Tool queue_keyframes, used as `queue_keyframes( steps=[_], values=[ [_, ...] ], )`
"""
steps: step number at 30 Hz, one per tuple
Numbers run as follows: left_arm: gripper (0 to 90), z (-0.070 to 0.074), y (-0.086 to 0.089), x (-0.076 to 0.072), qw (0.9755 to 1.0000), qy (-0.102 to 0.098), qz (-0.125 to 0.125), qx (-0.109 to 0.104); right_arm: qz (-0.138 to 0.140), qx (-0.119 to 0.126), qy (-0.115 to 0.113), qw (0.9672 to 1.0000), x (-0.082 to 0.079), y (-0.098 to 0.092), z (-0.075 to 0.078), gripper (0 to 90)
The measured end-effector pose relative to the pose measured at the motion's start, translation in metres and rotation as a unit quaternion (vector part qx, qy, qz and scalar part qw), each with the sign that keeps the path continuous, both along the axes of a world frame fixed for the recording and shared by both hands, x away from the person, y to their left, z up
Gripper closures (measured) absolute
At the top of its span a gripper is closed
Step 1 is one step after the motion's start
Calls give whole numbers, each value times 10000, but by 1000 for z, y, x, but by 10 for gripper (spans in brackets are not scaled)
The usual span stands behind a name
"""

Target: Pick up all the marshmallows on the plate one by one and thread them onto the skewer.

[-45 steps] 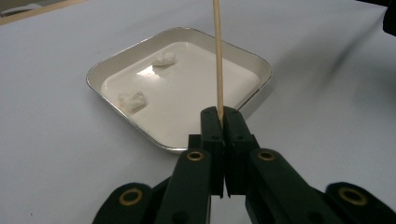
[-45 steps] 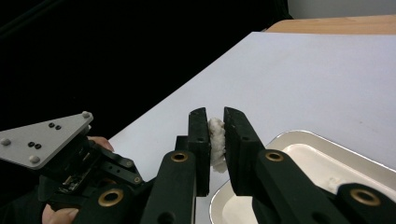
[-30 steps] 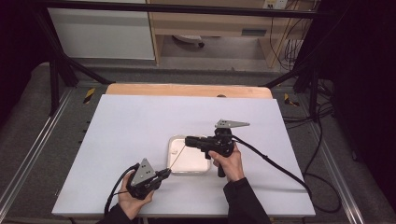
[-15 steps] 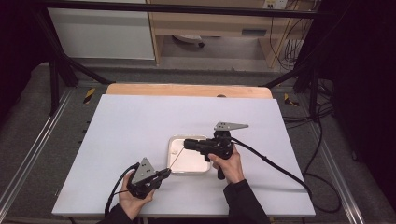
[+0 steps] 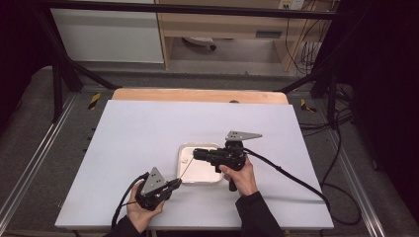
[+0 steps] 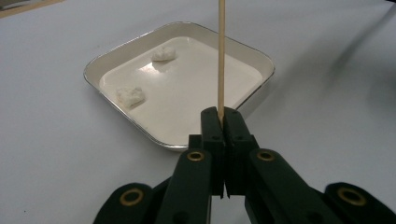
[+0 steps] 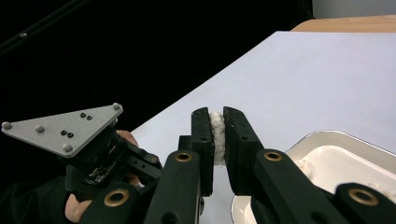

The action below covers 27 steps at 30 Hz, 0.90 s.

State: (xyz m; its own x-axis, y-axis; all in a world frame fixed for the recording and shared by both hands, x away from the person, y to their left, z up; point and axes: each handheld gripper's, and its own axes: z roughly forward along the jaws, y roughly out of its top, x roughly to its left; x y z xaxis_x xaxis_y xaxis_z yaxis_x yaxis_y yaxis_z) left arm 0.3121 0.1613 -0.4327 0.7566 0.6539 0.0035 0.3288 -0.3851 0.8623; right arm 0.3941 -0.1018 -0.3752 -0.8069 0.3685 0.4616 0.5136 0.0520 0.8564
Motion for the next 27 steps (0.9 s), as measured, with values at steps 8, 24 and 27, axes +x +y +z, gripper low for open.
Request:
queue_keyframes(
  steps=[8, 24, 27],
  values=[
    [888, -1, -1, 0, 10000, 29, -36, 81, -38, -61, -28, 10000, 0, 2, -3, 835],
    [888, 3, 0, -2, 9995, -190, -184, -160, -186, 4, -45, 9998, 1, -13, 6, 802],
    [888, 4, 0, -3, 9994, -232, -196, -153, -197, 53, -39, 9998, 1, -15, 9, 812]
  ],
)
